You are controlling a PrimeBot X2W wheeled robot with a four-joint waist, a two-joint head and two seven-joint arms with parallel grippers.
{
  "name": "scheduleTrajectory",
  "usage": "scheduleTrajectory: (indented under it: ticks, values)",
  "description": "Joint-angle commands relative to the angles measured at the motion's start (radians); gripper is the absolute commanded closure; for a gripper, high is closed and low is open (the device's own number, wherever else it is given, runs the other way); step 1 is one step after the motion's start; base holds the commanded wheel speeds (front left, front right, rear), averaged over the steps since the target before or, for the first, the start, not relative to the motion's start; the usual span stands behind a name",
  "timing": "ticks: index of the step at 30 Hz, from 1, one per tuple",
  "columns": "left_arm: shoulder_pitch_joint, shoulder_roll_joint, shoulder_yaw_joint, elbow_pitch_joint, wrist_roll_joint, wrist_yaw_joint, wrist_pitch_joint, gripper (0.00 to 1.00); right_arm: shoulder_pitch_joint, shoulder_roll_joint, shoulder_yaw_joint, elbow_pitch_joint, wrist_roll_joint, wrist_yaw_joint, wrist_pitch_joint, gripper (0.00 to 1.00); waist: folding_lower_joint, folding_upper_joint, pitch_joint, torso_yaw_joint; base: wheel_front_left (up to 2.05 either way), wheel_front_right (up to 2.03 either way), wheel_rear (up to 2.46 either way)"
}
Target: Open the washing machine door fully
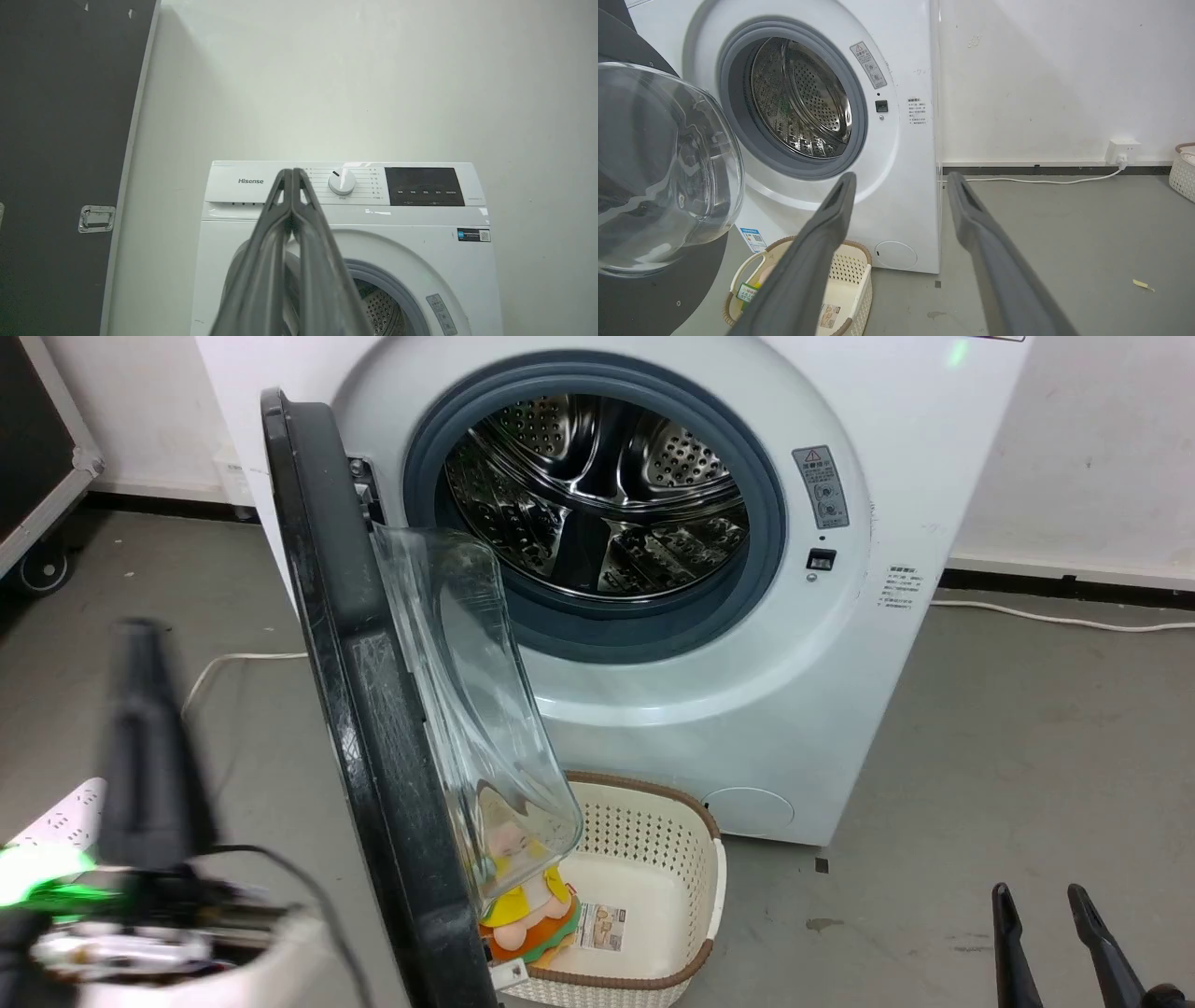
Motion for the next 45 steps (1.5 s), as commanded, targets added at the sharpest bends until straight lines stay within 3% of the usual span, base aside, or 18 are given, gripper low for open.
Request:
scheduleTrajectory:
  ticks: [1,11,18,22,32,45]
  values:
    - [0.015,0.01,-0.032,-0.012,0.002,-0.009,0.029,1.0,-0.001,0.003,0.001,0.005,0.006,0.001,-0.004,0.0,0.0001,0.0,0.0,0.002,0.0,0.0,0.0]
    - [0.1,0.143,-0.388,0.012,-0.098,-0.037,0.332,1.0,-0.007,0.003,-0.003,0.016,0.019,0.001,-0.005,0.0,0.0001,0.0,0.009,0.018,0.0,0.0,0.0]
    - [0.154,0.184,-0.513,0.114,-0.159,-0.038,0.433,1.0,-0.016,0.003,-0.001,0.024,0.026,0.001,-0.005,0.0,0.0001,0.0,0.017,0.023,0.0,0.0,0.0]
    - [0.17,0.189,-0.532,0.164,-0.158,-0.037,0.447,1.0,-0.019,0.003,-0.001,0.024,0.029,0.001,-0.005,0.0,0.0001,0.0,0.025,0.029,0.0,0.0,0.0]
    - [0.166,0.174,-0.511,0.271,-0.128,0.012,0.398,1.0,-0.018,0.003,-0.002,0.031,0.032,0.001,-0.005,0.0,0.0001,0.0,0.039,0.087,0.0,0.0,0.0]
    - [0.16,0.188,-0.475,0.269,-0.13,0.048,0.387,1.0,-0.005,0.003,0.009,0.051,0.047,0.001,-0.005,0.0,0.0001,0.0,0.002,0.275,0.0,0.0,0.0]
